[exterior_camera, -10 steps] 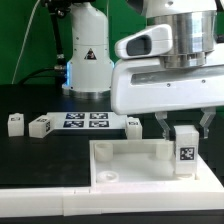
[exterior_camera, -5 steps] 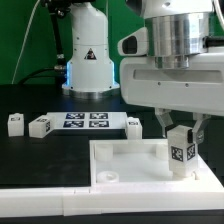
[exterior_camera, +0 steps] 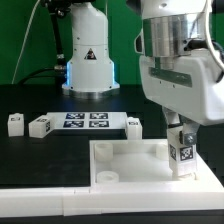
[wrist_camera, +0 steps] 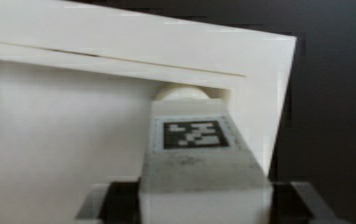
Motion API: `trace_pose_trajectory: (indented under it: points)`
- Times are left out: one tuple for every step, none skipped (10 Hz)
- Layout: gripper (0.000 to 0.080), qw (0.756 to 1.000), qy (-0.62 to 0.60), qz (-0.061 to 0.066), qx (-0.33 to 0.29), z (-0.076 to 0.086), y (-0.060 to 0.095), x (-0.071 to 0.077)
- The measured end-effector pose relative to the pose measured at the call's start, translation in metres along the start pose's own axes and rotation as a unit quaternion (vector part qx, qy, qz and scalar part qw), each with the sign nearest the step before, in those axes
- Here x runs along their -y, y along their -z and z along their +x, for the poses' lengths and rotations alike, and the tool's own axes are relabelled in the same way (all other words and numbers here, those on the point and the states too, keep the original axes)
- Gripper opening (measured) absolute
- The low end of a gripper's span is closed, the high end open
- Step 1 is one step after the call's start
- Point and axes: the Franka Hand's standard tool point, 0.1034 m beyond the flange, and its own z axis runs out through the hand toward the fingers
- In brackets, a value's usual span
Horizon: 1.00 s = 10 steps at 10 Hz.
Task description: Assemble one leg
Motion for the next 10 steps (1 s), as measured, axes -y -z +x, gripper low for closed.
trace_pose_trajectory:
  points:
    - [0.0468, 1.000, 0.024, 0.000, 0.000, -0.0005, 0.0000, 0.0000]
    - [0.0605, 0.999, 0.047, 0.000, 0.001, -0.0033, -0.0001, 0.0003]
    - [0.0636, 0.994, 0.110, 0.000, 0.000, -0.0052, 0.0002, 0.0009]
    - [0.0636, 0.985, 0.171, 0.000, 0.000, -0.0066, 0.0007, 0.0019]
    - [0.0647, 0.971, 0.240, 0.000, -0.002, -0.0075, 0.0013, 0.0030]
    - [0.0647, 0.951, 0.310, -0.001, -0.002, -0.0084, 0.0020, 0.0036]
    - [0.0647, 0.926, 0.377, -0.001, -0.002, -0.0079, 0.0026, 0.0044]
    - [0.0649, 0.894, 0.447, -0.002, -0.002, -0.0069, 0.0019, 0.0047]
    - [0.0649, 0.858, 0.514, -0.005, -0.003, -0.0075, -0.0006, 0.0042]
    - [0.0649, 0.837, 0.547, -0.007, -0.002, -0.0061, -0.0022, 0.0039]
